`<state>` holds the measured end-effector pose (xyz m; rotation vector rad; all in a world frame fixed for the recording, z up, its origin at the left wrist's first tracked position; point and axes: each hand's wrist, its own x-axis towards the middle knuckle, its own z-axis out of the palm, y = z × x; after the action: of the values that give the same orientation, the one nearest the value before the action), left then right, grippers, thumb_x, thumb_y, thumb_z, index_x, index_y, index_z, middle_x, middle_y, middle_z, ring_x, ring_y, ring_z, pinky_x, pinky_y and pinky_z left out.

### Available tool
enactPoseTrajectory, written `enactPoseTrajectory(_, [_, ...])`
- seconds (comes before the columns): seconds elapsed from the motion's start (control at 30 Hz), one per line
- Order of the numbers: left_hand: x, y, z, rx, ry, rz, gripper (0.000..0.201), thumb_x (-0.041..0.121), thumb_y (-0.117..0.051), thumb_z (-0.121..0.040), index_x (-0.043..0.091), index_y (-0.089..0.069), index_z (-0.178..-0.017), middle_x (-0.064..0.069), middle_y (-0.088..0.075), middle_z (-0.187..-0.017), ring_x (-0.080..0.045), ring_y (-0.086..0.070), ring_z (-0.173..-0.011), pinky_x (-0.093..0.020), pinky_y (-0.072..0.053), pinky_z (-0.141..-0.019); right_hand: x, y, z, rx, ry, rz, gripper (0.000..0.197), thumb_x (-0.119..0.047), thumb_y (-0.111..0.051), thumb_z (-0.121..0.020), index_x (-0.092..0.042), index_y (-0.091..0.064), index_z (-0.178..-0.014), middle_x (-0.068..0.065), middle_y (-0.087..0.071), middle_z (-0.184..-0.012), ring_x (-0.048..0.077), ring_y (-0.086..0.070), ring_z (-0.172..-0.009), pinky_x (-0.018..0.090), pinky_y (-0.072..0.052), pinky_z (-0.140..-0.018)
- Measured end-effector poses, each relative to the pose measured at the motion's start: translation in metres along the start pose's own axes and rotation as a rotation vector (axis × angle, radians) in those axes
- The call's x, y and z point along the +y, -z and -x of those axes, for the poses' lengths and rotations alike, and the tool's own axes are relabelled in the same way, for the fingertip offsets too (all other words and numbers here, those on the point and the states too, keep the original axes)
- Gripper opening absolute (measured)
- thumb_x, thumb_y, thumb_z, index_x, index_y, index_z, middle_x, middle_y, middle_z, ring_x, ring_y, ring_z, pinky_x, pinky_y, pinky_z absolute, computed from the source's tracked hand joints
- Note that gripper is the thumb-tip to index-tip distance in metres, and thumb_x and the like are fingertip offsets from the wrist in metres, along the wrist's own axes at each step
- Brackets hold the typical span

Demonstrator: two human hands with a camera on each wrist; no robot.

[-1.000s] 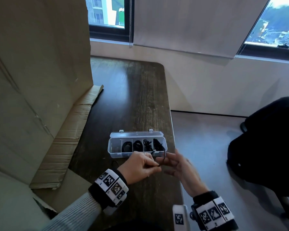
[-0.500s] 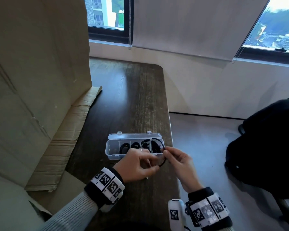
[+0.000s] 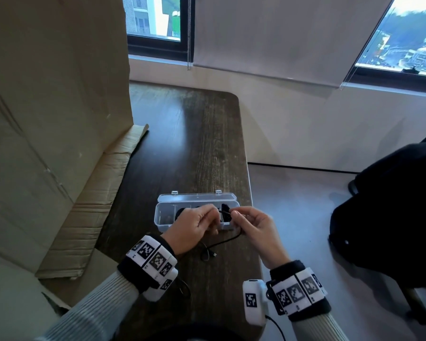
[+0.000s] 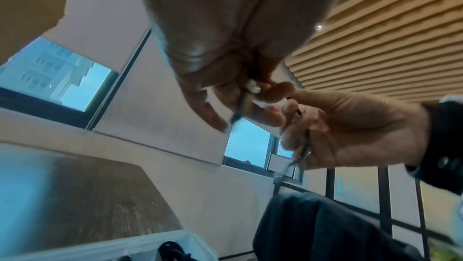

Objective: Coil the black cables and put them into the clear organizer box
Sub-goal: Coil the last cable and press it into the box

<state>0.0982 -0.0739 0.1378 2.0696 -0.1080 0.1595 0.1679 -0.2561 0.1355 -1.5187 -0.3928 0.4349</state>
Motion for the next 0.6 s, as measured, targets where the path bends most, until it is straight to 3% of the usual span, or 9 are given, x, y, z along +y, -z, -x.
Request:
enactPoseTrajectory(0.1, [0.007, -0.003, -0.003, 0.101, 0.103, 0.369, 0.025, 0.039, -0.045, -0.097, 0.023, -0.062, -0.088, -0.001, -0.065, -0.089, -0.022, -0.066, -0.094, -0.042, -0.052, -0.093, 0.008, 0.001, 0.001, -0.228, -0.064, -0.123, 0.028, -0.018, -0.059, -0.091, -0.003, -0.062, -0.115, 0.004, -0.067, -0.076, 0.010, -0.063, -0.071, 0.022, -0.053, -0.075])
enactPoseTrajectory(0.2, [0.012, -0.002, -0.003, 0.176, 0.267, 0.732, 0.026, 0.023, -0.039, -0.097, 0.010, -0.061, -0.101, -0.008, -0.061, -0.101, -0.011, -0.063, -0.104, -0.042, -0.045, -0.104, 0.020, 0.003, -0.001, -0.249, -0.098, -0.174, 0.030, -0.021, -0.065, -0.088, -0.010, -0.059, -0.114, 0.006, -0.068, -0.084, 0.013, -0.066, -0.081, 0.023, -0.053, -0.081])
enactPoseTrajectory(0.3, [0.017, 0.000, 0.000, 0.196, 0.301, 0.987, 0.030, 0.020, -0.030, -0.101, 0.006, -0.050, -0.084, -0.014, -0.065, -0.120, -0.018, -0.060, -0.117, -0.037, -0.046, -0.103, 0.027, 0.002, -0.005, -0.264, -0.105, -0.074, 0.027, -0.023, -0.065, -0.087, -0.013, -0.058, -0.110, 0.004, -0.071, -0.089, 0.016, -0.067, -0.088, 0.030, -0.053, -0.088])
enactPoseTrajectory(0.37, [0.021, 0.002, 0.000, 0.225, 0.303, 1.112, 0.032, 0.023, -0.026, -0.102, 0.010, -0.044, -0.079, -0.018, -0.067, -0.116, -0.025, -0.060, -0.118, -0.038, -0.048, -0.100, 0.029, -0.004, -0.006, -0.290, -0.090, 0.031, 0.013, -0.021, -0.059, -0.092, -0.014, -0.061, -0.103, -0.001, -0.070, -0.081, 0.012, -0.065, -0.081, 0.029, -0.053, -0.083])
enactPoseTrajectory(0.43, [0.024, 0.005, -0.004, 0.289, 0.258, 1.154, 0.033, 0.026, -0.023, -0.103, 0.014, -0.042, -0.079, -0.017, -0.072, -0.100, -0.029, -0.064, -0.111, -0.041, -0.045, -0.099, 0.030, -0.013, -0.003, -0.317, -0.091, 0.116, 0.016, -0.020, -0.051, -0.098, -0.017, -0.065, -0.090, -0.002, -0.066, -0.076, 0.009, -0.061, -0.071, 0.023, -0.051, -0.072])
enactPoseTrajectory(0.5, [0.025, 0.009, -0.009, 0.349, 0.216, 1.157, 0.033, 0.029, -0.021, -0.103, 0.015, -0.042, -0.081, -0.009, -0.066, -0.075, -0.029, -0.070, -0.091, -0.042, -0.044, -0.092, 0.030, -0.021, -0.001, -0.344, -0.095, 0.185, 0.027, -0.023, -0.046, -0.100, -0.019, -0.066, -0.083, -0.001, -0.063, -0.074, 0.008, -0.056, -0.065, 0.021, -0.046, -0.065])
enactPoseTrajectory(0.6, [0.020, 0.012, -0.013, 0.405, 0.211, 1.012, 0.025, 0.031, -0.025, -0.102, 0.019, -0.041, -0.086, 0.001, -0.050, -0.067, -0.012, -0.055, -0.057, -0.043, -0.052, -0.075, 0.026, -0.026, 0.002, -0.365, -0.099, 0.235, 0.024, -0.025, -0.048, -0.100, -0.024, -0.068, -0.086, -0.009, -0.065, -0.074, 0.008, -0.056, -0.066, 0.023, -0.046, -0.065])
